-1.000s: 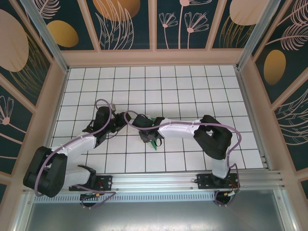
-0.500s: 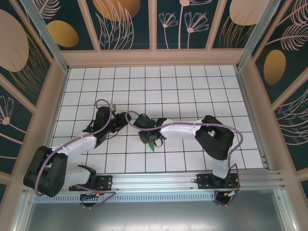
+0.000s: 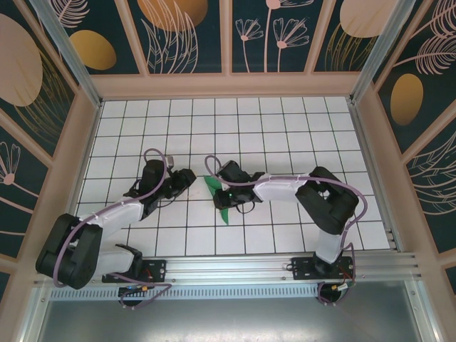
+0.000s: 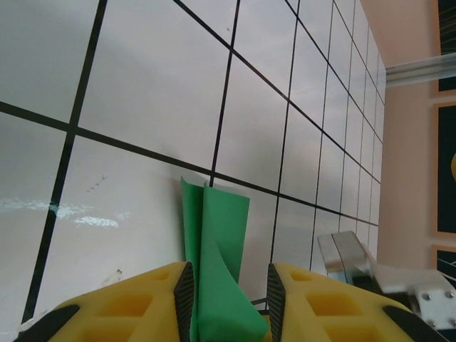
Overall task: Fold a paper plane with a square sheet of paper (pick it up from the middle)
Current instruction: Turn over the paper at the center of the table.
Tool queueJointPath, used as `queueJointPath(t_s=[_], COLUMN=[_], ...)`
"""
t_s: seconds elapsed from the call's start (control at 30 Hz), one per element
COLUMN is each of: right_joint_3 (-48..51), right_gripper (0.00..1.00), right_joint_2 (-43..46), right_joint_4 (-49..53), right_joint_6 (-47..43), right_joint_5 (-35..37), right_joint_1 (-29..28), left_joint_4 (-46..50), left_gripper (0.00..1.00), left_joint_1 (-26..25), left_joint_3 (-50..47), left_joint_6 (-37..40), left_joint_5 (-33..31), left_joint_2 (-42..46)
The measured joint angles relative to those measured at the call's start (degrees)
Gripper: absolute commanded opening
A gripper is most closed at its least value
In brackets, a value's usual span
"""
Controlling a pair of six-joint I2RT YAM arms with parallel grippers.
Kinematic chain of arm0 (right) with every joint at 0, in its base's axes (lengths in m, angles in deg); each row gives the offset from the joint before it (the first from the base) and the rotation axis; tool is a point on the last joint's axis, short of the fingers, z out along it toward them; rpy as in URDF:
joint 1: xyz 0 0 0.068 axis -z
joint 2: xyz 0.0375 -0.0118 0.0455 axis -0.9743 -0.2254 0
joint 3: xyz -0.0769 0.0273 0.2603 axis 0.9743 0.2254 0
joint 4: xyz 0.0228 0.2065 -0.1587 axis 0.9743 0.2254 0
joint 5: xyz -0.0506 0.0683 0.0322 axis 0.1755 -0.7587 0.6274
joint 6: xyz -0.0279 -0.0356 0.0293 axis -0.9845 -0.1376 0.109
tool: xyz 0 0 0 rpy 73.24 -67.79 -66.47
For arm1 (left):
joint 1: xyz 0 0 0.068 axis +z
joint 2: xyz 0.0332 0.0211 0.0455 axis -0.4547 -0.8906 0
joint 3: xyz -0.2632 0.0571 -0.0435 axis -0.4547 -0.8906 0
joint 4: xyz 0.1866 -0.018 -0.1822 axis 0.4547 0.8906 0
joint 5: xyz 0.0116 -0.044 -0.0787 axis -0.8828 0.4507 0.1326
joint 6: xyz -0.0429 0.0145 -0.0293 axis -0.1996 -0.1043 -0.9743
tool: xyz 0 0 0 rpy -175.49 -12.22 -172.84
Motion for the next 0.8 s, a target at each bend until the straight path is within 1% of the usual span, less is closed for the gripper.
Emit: queueJointPath(t_s=[0.17,0.33,0.57,0.8], right_joint_3=[2.3,2.6,2.6,1.7], right_gripper=[0.16,0.16,0.16,0.17], right_joint_2=[0.0,0.0,-0.2,-1.9], right_joint_4=[-4.9,-7.5,-8.4,-8.3], right_joint_6=[0.0,0.0,0.0,-0.2], right_joint_5=[-7.6,-12.2,-13.9,-13.9], right_joint_1=[3.0,4.5,5.0,5.0], left_joint_4=[-3.5,-6.0,-10.3,-14.8], left_gripper=[0.34,0.34,0.34,0.35], left_joint_1=[0.0,-1.4,-3.9,-4.1], left_joint_3=[-0.5,-0.1,1.5,1.5], left_joint_6=[-0.3,-0.6,-2.7,-5.8], left_joint_5=[4.1,7.6,10.8,11.5], left_joint_2=[-3.1,-6.9,-11.9,-13.7])
